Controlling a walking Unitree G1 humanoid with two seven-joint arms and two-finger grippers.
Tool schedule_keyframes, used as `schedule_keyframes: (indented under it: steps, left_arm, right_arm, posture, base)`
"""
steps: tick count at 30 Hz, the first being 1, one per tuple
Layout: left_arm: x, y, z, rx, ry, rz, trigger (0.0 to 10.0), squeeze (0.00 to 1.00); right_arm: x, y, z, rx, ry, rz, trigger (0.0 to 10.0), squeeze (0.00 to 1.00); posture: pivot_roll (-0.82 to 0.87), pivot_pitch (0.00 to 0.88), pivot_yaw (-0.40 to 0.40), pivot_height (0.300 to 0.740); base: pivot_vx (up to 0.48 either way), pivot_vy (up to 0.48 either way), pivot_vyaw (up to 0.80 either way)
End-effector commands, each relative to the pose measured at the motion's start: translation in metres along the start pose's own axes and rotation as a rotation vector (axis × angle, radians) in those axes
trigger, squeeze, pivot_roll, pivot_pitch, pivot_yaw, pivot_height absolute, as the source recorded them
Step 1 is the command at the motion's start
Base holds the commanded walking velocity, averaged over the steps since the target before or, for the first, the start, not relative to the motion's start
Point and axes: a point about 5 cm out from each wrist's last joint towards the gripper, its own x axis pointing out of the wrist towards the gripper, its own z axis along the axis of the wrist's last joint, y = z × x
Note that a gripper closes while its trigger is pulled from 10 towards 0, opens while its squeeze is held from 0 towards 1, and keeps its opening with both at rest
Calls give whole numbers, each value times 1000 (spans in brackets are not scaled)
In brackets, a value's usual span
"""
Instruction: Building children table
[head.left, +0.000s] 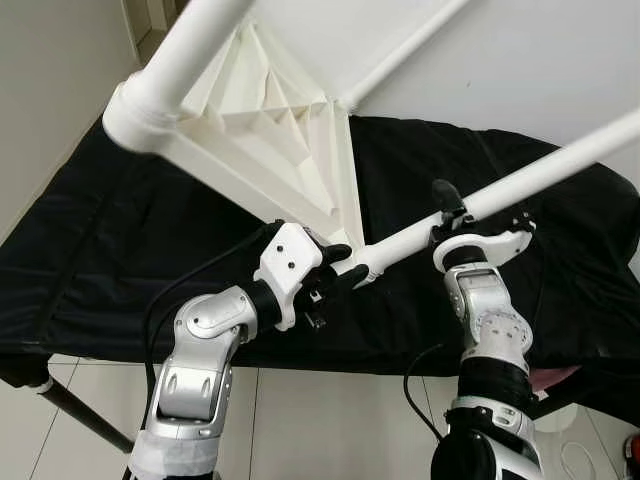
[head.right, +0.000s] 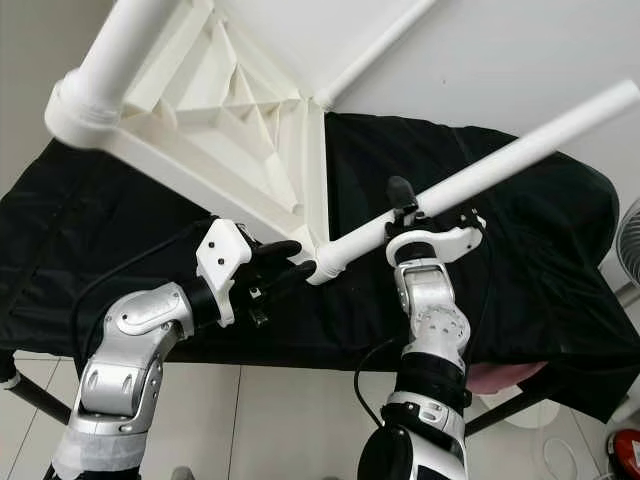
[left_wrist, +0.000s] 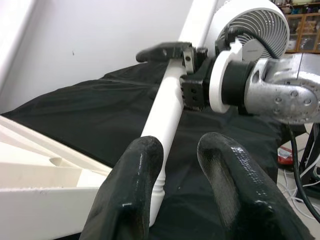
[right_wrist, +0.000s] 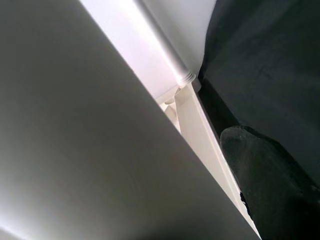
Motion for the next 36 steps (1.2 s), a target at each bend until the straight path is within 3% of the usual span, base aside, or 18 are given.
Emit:
schedule_keyframes:
  steps: [1,4,9,11,18,21,27,36]
  left_arm:
    - [3,5,2,-19,-12,147,10000,0]
    - [2,5,2,-20,-11,146,10000,0]
    - [1,6,2,-23,-6,149,10000,0]
    - [1,6,2,-23,-6,149,10000,0]
    - [1,5,3,-26,-5,149,10000,0]
    - [2,4,3,-28,-5,148,10000,0]
    - [1,3,3,-32,-1,148,10000,0]
    - [0,0,3,-42,1,142,10000,0]
  right_arm:
    - [-9,-36,-16,169,42,-119,10000,0]
    - [-11,-43,-15,193,36,-130,10000,0]
    - [-19,-68,-12,277,12,-186,10000,0]
    - [-19,-68,-12,277,12,-186,10000,0]
    - [-23,-83,-18,246,30,-214,10000,0]
    - [-24,-84,-18,236,32,-217,10000,0]
    - [-26,-84,-17,130,40,-192,10000,0]
    - [-33,-89,-16,105,43,-200,10000,0]
  posture:
    - [-13,0,-33,740]
    - [-13,0,-33,740]
    - [-3,0,-27,740]
    - [-3,0,-27,740]
    - [-3,0,-18,740]
    - [-3,0,-19,740]
    - [-3,0,-21,740]
    - [-10,0,-19,740]
  base:
    - [0,0,0]
    - [0,0,0]
    - [0,0,0]
    - [0,0,0]
    - [0,0,0]
    - [0,0,0]
    - [0,0,0]
    - [0,0,0]
